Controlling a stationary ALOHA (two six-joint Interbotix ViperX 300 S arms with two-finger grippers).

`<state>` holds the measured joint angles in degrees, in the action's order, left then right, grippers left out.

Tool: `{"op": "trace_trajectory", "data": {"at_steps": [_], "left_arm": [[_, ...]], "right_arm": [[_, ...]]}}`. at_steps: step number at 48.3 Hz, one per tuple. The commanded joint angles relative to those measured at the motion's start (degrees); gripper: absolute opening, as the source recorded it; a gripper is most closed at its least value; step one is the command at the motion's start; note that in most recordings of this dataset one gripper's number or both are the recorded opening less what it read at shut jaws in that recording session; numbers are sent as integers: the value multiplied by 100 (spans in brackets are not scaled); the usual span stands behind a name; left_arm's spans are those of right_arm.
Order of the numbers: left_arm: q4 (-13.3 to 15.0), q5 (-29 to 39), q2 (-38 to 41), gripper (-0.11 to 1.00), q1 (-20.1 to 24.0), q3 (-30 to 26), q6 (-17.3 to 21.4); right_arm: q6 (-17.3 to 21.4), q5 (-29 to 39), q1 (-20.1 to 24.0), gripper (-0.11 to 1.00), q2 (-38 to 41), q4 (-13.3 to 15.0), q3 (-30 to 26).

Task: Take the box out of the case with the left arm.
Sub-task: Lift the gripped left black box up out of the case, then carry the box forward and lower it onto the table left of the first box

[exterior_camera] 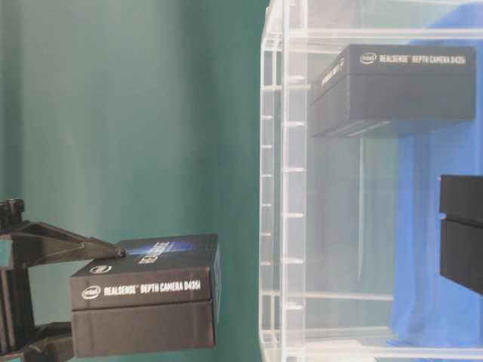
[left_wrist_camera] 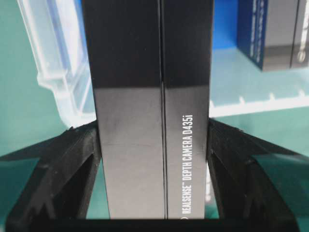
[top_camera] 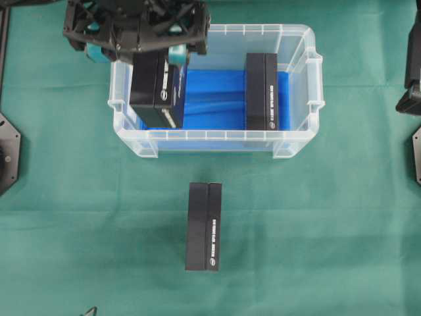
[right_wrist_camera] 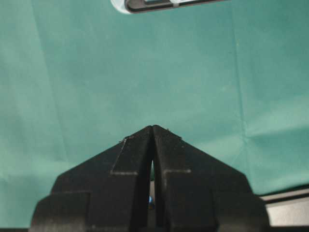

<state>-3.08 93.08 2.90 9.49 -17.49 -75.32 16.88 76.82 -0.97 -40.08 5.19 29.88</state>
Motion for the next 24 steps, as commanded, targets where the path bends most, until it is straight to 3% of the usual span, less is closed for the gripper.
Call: {"op": "trace_trajectory", "data": {"at_steps": [1,10,24], "left_arm": [[-9,9,-211,61,-185,-123,-35],[0,79,-229,61,-686,-105,-387],[-9,97,-387,61,-1600,123,-1485]], "right_arm": [[9,-18,0,0,-9,18,-97],[9,-18,0,0,-9,18,-97],[9,-18,0,0,-9,9,-105]]}}
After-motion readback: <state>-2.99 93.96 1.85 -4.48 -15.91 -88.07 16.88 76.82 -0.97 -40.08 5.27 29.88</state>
